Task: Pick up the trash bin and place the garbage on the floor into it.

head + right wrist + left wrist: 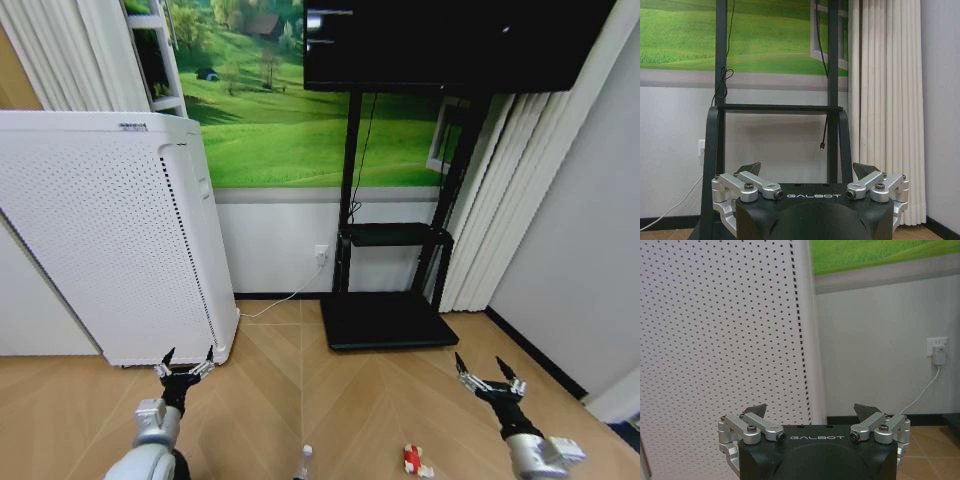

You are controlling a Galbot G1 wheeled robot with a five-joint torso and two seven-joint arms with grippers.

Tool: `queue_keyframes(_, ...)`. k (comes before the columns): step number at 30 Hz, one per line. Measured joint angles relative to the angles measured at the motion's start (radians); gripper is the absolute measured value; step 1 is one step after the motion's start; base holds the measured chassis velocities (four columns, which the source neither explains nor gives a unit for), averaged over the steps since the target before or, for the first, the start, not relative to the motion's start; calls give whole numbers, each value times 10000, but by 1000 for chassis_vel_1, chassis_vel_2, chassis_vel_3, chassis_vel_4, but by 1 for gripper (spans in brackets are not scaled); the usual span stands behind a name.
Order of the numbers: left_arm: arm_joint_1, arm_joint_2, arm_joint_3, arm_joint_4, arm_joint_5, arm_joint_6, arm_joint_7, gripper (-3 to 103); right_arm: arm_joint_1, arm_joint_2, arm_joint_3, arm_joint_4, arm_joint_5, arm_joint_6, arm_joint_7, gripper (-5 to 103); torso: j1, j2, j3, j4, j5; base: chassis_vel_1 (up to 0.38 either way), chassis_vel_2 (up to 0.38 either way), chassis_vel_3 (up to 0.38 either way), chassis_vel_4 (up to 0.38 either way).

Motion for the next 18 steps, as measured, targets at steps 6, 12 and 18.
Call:
queue_keyframes(6, 1333, 867, -669, -644, -459, 104, -209, 98, -5, -114, 67, -134, 140, 65, 2, 100, 2, 17, 12, 2, 0, 0, 0, 0, 0)
queue_keyframes(12, 2858, 1300, -1207, -1145, -1064, -282, 217, 97, 63, -286, 132, -267, 344, 99, 18, 100, 5, 30, 22, 2, 0, 0, 0, 0, 0)
queue_keyframes(18, 3812, 1275, -1315, -1124, -1076, -516, 242, 97, 139, -451, 246, -287, 556, 73, 60, 100, 8, 37, 29, 2, 1, 0, 0, 0, 0)
